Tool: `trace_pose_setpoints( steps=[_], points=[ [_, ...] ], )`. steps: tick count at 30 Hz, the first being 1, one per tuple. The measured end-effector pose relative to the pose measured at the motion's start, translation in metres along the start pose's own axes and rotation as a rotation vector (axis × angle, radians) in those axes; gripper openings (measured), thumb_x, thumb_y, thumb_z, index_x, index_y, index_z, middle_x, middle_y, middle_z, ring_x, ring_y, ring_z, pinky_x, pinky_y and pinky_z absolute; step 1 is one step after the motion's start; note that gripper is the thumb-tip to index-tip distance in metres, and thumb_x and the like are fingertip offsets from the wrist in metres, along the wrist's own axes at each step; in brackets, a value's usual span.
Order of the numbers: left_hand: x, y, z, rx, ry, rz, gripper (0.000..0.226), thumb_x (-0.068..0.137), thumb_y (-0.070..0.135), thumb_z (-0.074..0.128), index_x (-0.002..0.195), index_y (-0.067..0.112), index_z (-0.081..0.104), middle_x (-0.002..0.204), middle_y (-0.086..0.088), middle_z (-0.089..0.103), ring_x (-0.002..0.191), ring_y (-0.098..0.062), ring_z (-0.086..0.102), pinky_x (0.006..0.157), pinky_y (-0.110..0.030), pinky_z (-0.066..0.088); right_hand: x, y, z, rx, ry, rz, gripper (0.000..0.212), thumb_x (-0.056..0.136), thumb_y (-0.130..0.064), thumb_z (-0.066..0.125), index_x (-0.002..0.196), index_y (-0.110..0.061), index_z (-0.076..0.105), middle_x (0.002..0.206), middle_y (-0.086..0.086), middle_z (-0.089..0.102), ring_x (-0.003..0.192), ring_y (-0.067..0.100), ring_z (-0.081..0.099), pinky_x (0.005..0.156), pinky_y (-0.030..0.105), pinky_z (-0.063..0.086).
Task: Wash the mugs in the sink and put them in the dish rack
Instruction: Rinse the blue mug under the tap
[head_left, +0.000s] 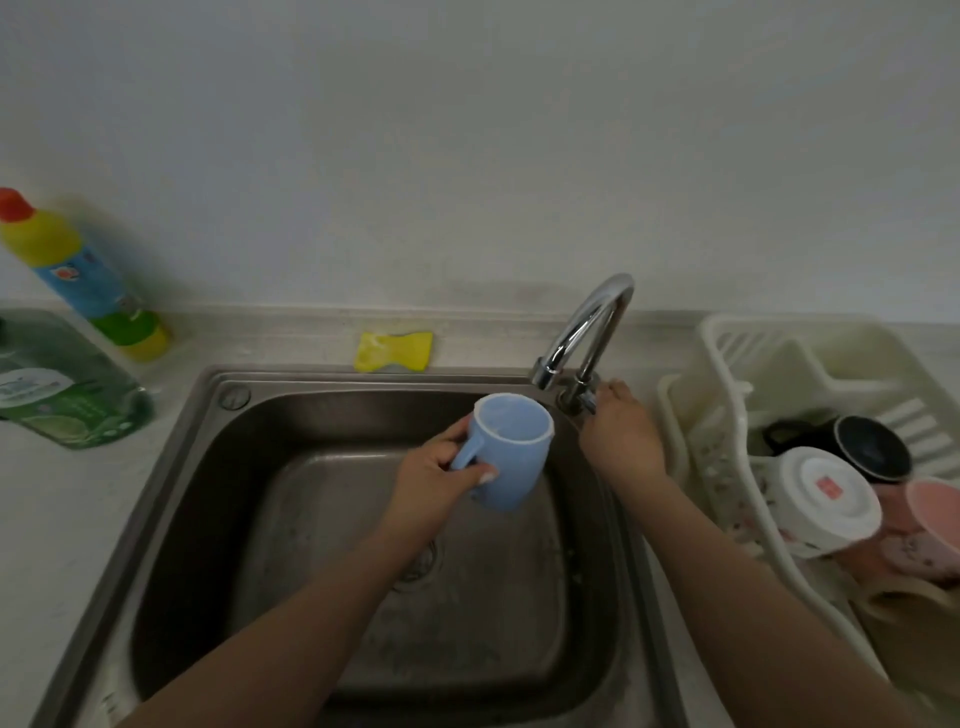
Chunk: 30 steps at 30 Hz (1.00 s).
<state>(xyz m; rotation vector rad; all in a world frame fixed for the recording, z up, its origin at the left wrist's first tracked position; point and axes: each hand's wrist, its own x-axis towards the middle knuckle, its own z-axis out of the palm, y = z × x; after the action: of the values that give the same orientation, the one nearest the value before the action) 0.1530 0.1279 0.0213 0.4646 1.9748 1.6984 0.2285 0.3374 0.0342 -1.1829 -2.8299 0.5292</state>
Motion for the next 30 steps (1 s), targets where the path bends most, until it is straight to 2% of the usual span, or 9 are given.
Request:
trace_pose_setpoints(
  steps=[5,10,13,15,16,21,25,27,30],
  points=[
    [0.007,-0.005,-0.002,-0.018,0.003,-0.003,0.014,0.075,-0.010,0.074,0.089,-0.012,0.071,0.134,0.012,0.055,0.095,0.000,0.064,0.072,-0.015,0.055,-0.011,-0.002,0.003,-0.014,-0.023,-0.033,0.055,0.090,-0.007,0.043,0.144,-0.006,0.037,0.152,0.010,0.036,0.138,0.022,0.037,0.111,0.031,0.029],
    [0.009,-0.001,-0.002,-0.069,-0.033,0.016,0.012,0.074,-0.012,0.073,0.079,-0.001,0.072,0.128,0.019,0.056,0.090,0.012,0.064,0.067,-0.015,0.054,-0.020,-0.009,0.002,0.021,-0.070,-0.036,0.059,0.094,-0.011,0.040,0.151,-0.006,0.026,0.159,0.008,0.024,0.146,0.017,0.022,0.117,0.027,0.015],
    [0.011,-0.001,-0.001,-0.051,-0.039,0.033,0.021,0.071,-0.013,0.075,0.073,0.007,0.071,0.129,0.014,0.057,0.092,0.016,0.062,0.070,-0.015,0.054,-0.037,-0.020,-0.007,0.158,0.077,-0.080,0.047,0.098,-0.017,0.041,0.144,-0.008,0.041,0.151,0.010,0.039,0.139,0.022,0.036,0.115,0.031,0.025],
    [0.011,-0.002,0.000,-0.027,-0.055,0.053,0.022,0.069,-0.014,0.076,0.074,0.008,0.073,0.132,0.009,0.056,0.095,0.017,0.060,0.075,-0.015,0.054,-0.053,-0.037,-0.012,0.248,0.144,-0.196,0.035,0.099,-0.022,0.040,0.129,-0.013,0.054,0.131,0.008,0.057,0.121,0.025,0.053,0.100,0.030,0.041],
    [0.011,-0.002,0.000,-0.011,-0.064,0.066,0.024,0.068,-0.014,0.076,0.075,0.008,0.074,0.132,0.010,0.055,0.096,0.019,0.059,0.075,-0.014,0.053,-0.060,-0.047,-0.013,0.249,0.131,-0.260,0.031,0.100,-0.024,0.038,0.124,-0.014,0.056,0.123,0.007,0.059,0.113,0.023,0.055,0.094,0.029,0.041],
    [0.005,-0.006,-0.010,0.049,-0.053,0.098,0.036,0.073,-0.013,0.073,0.107,-0.002,0.072,0.133,0.010,0.052,0.090,0.020,0.059,0.075,-0.009,0.049,-0.084,-0.085,-0.012,0.180,-0.030,-0.458,0.036,0.104,-0.022,0.037,0.134,-0.012,0.052,0.132,0.009,0.056,0.122,0.021,0.051,0.109,0.038,0.037],
    [-0.001,-0.011,-0.027,0.054,-0.069,0.082,0.030,0.069,-0.014,0.075,0.098,-0.005,0.074,0.135,0.008,0.053,0.090,0.019,0.059,0.074,-0.008,0.049,-0.096,-0.054,-0.016,0.149,0.022,-0.459,0.040,0.098,-0.029,0.040,0.132,-0.015,0.059,0.134,0.002,0.059,0.127,0.015,0.050,0.112,0.024,0.024],
    [-0.005,-0.010,-0.028,0.049,-0.102,0.083,0.029,0.068,-0.016,0.075,0.096,-0.007,0.074,0.135,0.007,0.054,0.091,0.014,0.061,0.072,-0.009,0.050,-0.082,-0.054,-0.018,0.115,0.024,-0.382,0.042,0.099,-0.031,0.037,0.128,-0.014,0.062,0.132,0.005,0.061,0.127,0.019,0.051,0.113,0.028,0.025],
    [0.000,-0.008,-0.023,0.058,-0.083,0.115,0.030,0.070,-0.013,0.075,0.098,-0.003,0.074,0.137,0.002,0.055,0.100,0.004,0.060,0.075,-0.011,0.052,-0.083,-0.077,-0.016,0.115,-0.005,-0.473,0.050,0.097,-0.035,0.030,0.131,-0.011,0.058,0.135,0.007,0.058,0.127,0.020,0.051,0.112,0.030,0.027]
  ],
)
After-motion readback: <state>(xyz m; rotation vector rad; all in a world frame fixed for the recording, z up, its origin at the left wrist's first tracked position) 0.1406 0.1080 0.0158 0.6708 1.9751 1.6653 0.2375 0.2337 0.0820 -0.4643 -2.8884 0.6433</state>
